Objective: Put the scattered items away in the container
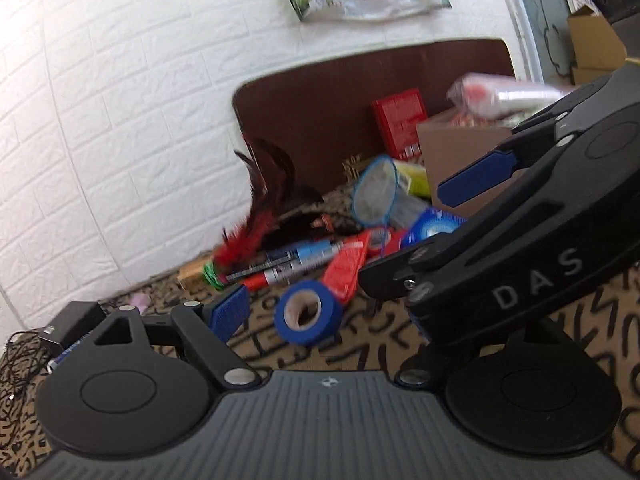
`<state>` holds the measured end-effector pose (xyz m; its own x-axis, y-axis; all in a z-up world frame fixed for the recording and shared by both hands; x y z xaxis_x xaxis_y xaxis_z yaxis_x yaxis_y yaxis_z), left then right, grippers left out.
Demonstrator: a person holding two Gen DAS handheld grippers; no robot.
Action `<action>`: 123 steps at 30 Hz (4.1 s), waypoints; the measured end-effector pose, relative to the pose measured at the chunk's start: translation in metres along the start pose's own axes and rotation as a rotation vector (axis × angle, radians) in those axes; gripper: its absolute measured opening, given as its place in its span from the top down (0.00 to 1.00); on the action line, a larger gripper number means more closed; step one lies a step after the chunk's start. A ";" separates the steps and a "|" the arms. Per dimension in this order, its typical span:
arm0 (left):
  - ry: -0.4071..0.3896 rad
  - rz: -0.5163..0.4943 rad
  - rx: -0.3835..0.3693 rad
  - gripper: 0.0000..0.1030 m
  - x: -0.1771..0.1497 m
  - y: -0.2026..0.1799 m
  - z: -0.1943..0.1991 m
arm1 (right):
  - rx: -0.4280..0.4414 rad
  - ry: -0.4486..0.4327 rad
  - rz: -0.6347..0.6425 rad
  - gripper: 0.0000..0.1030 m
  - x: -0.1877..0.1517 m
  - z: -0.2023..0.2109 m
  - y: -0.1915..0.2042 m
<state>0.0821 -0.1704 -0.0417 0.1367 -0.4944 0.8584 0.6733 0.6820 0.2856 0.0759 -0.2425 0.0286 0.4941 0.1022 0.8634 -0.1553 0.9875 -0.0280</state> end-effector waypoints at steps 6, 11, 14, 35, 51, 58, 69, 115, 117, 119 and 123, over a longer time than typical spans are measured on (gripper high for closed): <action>0.061 0.005 0.057 0.15 -0.001 0.001 -0.047 | -0.074 0.015 -0.036 0.11 -0.019 -0.010 -0.018; 0.101 0.050 0.105 0.15 0.005 0.010 -0.072 | -0.140 0.055 -0.060 0.10 -0.031 -0.026 -0.040; 0.098 0.053 0.103 0.15 0.013 0.008 -0.077 | -0.163 0.070 -0.064 0.10 -0.037 -0.033 -0.048; 0.086 0.115 0.065 0.43 -0.003 0.004 -0.060 | -0.015 0.119 -0.050 0.43 -0.049 -0.042 -0.049; -0.104 0.101 0.031 0.43 0.100 -0.002 -0.025 | -0.064 -0.113 -0.070 0.42 0.039 0.039 -0.071; -0.152 0.086 -0.021 0.43 0.163 -0.048 -0.053 | -0.200 -0.156 -0.104 0.42 0.049 0.079 -0.136; -0.104 0.100 -0.044 0.43 0.225 -0.118 -0.117 | -0.385 -0.117 -0.242 0.42 0.019 0.099 -0.253; 0.093 0.309 0.239 0.00 0.176 -0.125 -0.077 | -0.502 -0.056 -0.302 0.00 -0.062 0.101 -0.238; 0.086 0.306 0.243 0.00 0.173 -0.122 -0.072 | -0.497 -0.065 -0.308 0.00 -0.062 0.104 -0.238; 0.080 0.324 0.237 0.00 0.169 -0.118 -0.067 | -0.489 -0.075 -0.308 0.00 -0.063 0.109 -0.237; 0.092 0.350 0.242 0.00 0.170 -0.118 -0.065 | -0.510 -0.065 -0.284 0.00 -0.064 0.112 -0.238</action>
<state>0.0730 -0.3693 0.0428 0.3978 -0.2492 0.8830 0.3869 0.9182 0.0848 -0.0147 -0.4974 0.0367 0.4005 -0.1664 0.9011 0.4150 0.9097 -0.0165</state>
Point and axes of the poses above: each gripper's, at about its wrist camera, not at the fingertips, and z roughly against the way its jaws point, y to its left, x to its top, the point moved 5 cm from there along -z, roughly the way its jaws point, and after that the axes turned 5 degrees about -x, right-handed, at the moved point
